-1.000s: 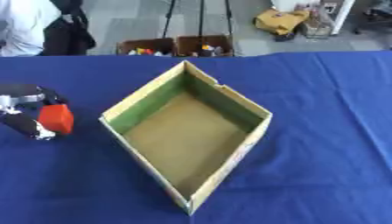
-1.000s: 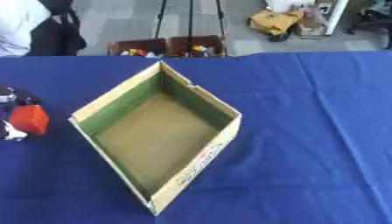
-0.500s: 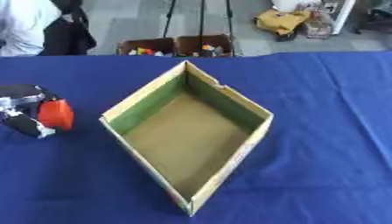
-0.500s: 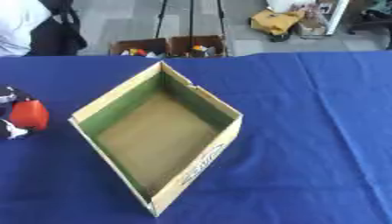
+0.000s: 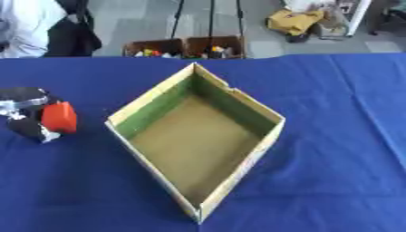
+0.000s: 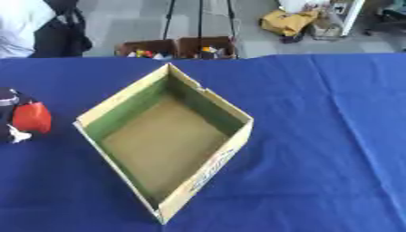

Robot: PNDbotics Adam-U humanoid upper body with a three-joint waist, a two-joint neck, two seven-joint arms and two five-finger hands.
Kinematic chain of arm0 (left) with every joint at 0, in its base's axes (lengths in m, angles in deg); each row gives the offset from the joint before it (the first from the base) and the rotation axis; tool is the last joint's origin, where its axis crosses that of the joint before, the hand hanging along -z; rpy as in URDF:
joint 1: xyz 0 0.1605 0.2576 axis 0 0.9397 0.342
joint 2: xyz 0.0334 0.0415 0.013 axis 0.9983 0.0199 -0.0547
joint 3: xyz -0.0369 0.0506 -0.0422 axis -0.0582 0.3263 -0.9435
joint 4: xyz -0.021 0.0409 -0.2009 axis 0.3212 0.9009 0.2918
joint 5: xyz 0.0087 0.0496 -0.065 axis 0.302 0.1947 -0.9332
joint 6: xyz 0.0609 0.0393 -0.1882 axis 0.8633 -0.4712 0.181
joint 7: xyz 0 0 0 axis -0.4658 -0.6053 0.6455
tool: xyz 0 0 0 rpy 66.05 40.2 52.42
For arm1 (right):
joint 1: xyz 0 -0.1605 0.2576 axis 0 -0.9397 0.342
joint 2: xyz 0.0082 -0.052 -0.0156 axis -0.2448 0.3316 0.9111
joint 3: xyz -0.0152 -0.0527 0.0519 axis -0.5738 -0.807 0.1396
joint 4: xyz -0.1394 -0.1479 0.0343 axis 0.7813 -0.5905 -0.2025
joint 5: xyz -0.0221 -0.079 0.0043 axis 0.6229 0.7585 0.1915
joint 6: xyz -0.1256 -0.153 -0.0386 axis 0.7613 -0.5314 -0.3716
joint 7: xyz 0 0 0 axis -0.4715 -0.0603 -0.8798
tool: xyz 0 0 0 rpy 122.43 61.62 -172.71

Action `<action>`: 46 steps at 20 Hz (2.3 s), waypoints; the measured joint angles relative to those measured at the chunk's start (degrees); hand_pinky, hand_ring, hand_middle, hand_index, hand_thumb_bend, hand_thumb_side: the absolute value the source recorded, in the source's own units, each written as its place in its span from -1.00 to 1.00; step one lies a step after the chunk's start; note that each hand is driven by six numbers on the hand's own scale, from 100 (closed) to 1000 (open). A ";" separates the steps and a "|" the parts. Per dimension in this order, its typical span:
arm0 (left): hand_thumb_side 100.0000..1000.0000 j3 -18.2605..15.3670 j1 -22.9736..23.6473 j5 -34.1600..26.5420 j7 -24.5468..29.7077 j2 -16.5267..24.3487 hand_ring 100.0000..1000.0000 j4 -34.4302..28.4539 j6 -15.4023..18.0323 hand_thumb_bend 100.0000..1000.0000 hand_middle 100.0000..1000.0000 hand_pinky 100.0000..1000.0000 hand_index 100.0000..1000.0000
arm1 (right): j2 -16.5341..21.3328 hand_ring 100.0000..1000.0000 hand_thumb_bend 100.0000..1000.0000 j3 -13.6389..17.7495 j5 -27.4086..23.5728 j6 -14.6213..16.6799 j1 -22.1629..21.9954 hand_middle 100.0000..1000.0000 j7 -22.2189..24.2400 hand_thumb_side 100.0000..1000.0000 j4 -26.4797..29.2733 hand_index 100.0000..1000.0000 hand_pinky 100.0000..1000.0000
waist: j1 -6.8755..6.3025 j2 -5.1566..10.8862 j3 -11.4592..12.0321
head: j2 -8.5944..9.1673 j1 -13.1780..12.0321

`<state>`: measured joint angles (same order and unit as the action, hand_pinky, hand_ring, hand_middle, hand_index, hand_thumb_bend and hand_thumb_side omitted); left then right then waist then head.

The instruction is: Pick up objects on the table and place them in the box.

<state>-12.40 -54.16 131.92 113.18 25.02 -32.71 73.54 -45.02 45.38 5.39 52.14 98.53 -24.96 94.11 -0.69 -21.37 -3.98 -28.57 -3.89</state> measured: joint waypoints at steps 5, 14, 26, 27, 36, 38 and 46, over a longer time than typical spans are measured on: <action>-0.41 0.00 -0.01 -0.92 -2.13 -0.01 -0.22 -0.68 -0.71 -1.00 -0.08 -0.56 0.22 | -0.21 0.36 -1.00 0.00 -0.04 -0.11 -0.05 0.50 -0.11 0.49 0.00 0.55 0.48 | 0.00 0.00 0.13 | -0.03 0.00; -0.22 -0.02 -0.01 -2.89 -3.68 0.61 -0.28 -5.53 -2.30 -1.00 -0.13 -0.66 0.17 | -0.21 0.37 -1.00 0.01 -0.04 -0.29 -0.55 0.50 -0.29 0.48 0.00 0.55 0.48 | -0.02 0.07 0.50 | -0.57 0.37; -0.25 -0.24 -0.77 -7.75 -2.64 1.90 -0.30 -20.96 -3.75 -1.00 -0.16 -0.69 0.14 | -0.22 0.37 -1.00 0.03 -0.04 -0.23 -1.05 0.50 -0.44 0.47 0.00 0.56 0.48 | -0.06 1.83 0.84 | -1.68 0.94; -0.25 0.04 -1.06 -7.99 -2.32 1.92 -0.30 -22.70 -3.76 -1.00 -0.15 -0.69 0.15 | -0.22 0.37 -1.00 0.03 -0.04 -0.21 -1.06 0.50 -0.46 0.47 0.00 0.56 0.48 | -0.13 2.06 0.84 | -1.74 0.94; -0.26 3.60 -5.57 -9.34 1.94 -1.08 -0.30 -35.32 -4.71 -1.00 -0.16 -0.67 0.16 | -0.23 0.38 -1.00 0.03 -0.18 -0.19 -1.09 0.50 -0.47 0.46 0.00 0.56 0.48 | -0.60 3.13 0.37 | -2.13 0.43; -0.26 4.29 -6.91 -9.62 2.77 -3.25 -0.31 -36.42 -5.28 -1.00 -0.16 -0.68 0.15 | -0.24 0.38 -1.00 0.02 -0.21 -0.18 -1.08 0.50 -0.46 0.46 0.00 0.56 0.48 | -0.62 3.29 0.07 | -2.14 0.20; -0.26 6.75 -9.08 -8.40 4.68 -12.97 -0.33 -36.49 -6.91 -1.00 -0.19 -0.70 0.13 | -0.39 0.38 -1.00 0.00 -0.29 -0.11 -1.03 0.50 -0.42 0.45 0.00 0.56 0.48 | -0.67 3.35 -0.38 | -2.13 -0.47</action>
<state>-5.65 -63.24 123.52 117.87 12.05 -69.20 66.63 -45.41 45.38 5.10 52.03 97.50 -25.38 94.11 -1.36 -18.02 -4.36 -30.70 -4.36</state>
